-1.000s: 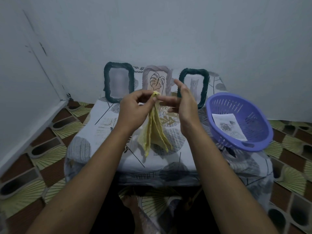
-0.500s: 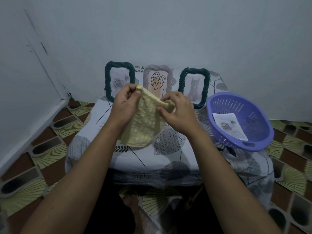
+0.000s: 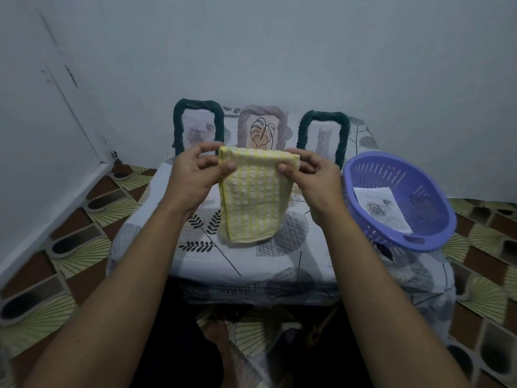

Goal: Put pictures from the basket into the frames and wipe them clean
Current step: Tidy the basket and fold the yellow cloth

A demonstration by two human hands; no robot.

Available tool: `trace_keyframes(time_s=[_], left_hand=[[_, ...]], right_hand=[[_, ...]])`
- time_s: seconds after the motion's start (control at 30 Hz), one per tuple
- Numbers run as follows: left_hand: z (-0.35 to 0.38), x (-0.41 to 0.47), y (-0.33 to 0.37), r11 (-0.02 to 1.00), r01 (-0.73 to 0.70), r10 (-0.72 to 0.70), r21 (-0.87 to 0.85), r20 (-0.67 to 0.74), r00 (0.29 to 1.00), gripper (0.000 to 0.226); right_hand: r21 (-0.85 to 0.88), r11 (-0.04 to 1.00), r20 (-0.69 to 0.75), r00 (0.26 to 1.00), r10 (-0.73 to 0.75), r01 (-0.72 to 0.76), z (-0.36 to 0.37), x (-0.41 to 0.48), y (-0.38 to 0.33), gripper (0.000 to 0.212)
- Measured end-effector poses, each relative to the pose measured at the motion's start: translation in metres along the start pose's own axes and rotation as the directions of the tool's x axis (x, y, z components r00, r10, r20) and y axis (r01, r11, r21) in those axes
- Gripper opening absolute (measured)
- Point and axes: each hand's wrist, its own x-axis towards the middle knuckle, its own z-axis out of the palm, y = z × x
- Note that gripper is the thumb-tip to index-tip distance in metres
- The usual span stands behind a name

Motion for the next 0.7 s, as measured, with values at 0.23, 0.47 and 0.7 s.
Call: trace_keyframes(time_s=[0.23, 0.47, 0.7], left_hand=[[0.01, 0.024, -0.024, 0.917, -0.057, 0.085, 0.395, -0.054, 0.995, 0.011], [0.022, 0.042, -0.015, 0.955, -0.143, 0.176, 0.261, -0.11, 0.978, 0.015], [0.005, 0.023, -0.031, 0.923, -0.148, 0.17, 0.354, -0.032, 0.985, 0.02]], right_hand=[[-0.169, 0.985, -0.154, 0.988, -0.013, -0.013, 0.007, 0.021, 0.018, 0.023], [-0.071, 0.986, -0.148, 0.976, -0.159, 0.15, 0.019, 0.038, 0.007, 0.031], [-0.196, 0.968, -0.027, 0.986, -0.165, 0.157, 0.008, 0.02, 0.027, 0.012]])
